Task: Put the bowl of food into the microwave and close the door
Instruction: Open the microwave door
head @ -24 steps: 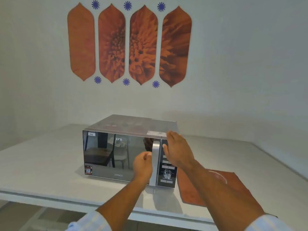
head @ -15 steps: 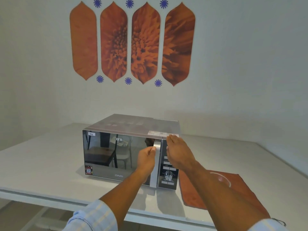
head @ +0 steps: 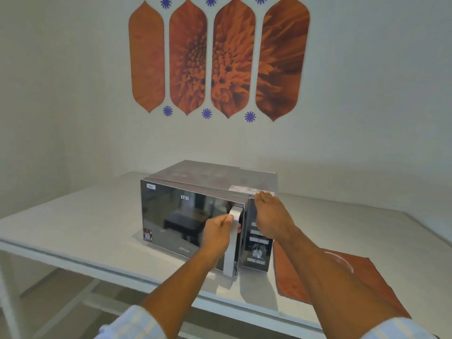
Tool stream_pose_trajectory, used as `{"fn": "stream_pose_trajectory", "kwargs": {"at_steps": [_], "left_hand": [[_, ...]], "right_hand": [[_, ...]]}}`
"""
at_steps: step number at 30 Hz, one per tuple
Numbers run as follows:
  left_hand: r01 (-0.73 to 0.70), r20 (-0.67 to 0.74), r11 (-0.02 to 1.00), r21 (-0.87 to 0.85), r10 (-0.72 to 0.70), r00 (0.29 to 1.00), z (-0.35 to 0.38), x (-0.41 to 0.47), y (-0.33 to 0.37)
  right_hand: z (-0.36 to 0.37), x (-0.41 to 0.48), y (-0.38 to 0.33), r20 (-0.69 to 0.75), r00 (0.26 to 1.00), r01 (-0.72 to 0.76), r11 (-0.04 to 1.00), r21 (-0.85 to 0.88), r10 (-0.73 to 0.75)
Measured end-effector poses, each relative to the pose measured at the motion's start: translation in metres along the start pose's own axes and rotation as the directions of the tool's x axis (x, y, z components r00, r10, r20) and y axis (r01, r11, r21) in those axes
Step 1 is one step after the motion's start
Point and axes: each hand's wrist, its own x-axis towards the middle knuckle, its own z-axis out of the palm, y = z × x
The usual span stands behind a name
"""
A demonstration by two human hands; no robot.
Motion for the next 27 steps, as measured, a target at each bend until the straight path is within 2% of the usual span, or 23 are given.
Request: {"fn": "stream_pose_trajectory", "kwargs": {"at_steps": [4, 6, 9, 11, 12, 15, 18, 21, 23, 27], "left_hand": [[0.011, 0.066, 0.998, -0.057, -0.007, 0.998, -0.051, -0.031, -0.007], [-0.065, -0.036, 0.998, -0.019, 0.064, 0.997, -0.075, -0.043, -0.001], [-0.172, -0.310, 0.972, 0.158, 0.215, 0.926, -0.109, -0.037, 0.021], [-0.164, -0.332, 0.924, 0.345, 0.283, 0.900, -0.130, -0.028, 0.046], [-0.133, -0.284, 0.888, 0.441, 0.278, 0.918, -0.137, -0.023, 0.058], [0.005, -0.107, 0.699, 0.715, 0.102, 0.989, -0.147, -0.019, 0.088], [0.052, 0.008, 0.459, 0.887, -0.129, 0.992, -0.147, -0.025, 0.100], [0.069, -0.013, 0.255, 0.965, -0.217, 0.976, -0.147, -0.030, 0.101], [0.118, -0.071, 0.188, 0.975, -0.239, 0.968, -0.149, -0.031, 0.099], [0.119, -0.114, 0.006, 0.993, -0.246, 0.962, -0.160, -0.030, 0.092]], "right_hand": [[-0.002, -0.006, -0.003, -0.031, 0.999, 0.020, 0.999, -0.044, -0.022], [-0.004, -0.007, -0.005, -0.056, 0.998, 0.034, 0.999, -0.032, -0.035], [-0.008, -0.006, -0.005, -0.071, 0.997, 0.040, 0.999, -0.031, -0.042], [-0.011, -0.005, -0.006, -0.058, 0.998, 0.032, 0.999, -0.014, -0.032], [-0.011, -0.005, -0.005, -0.052, 0.998, 0.022, 1.000, 0.003, -0.022], [-0.013, -0.006, -0.005, -0.035, 0.999, 0.035, 0.999, -0.014, -0.036], [-0.013, -0.007, -0.004, -0.019, 0.999, 0.046, 0.998, -0.031, -0.047], [-0.013, -0.008, -0.002, -0.024, 0.998, 0.061, 0.998, -0.023, -0.061], [-0.012, -0.009, -0.002, -0.010, 0.998, 0.065, 0.997, -0.050, -0.066], [-0.010, -0.011, -0.001, -0.007, 0.997, 0.071, 0.995, -0.073, -0.072]]}}
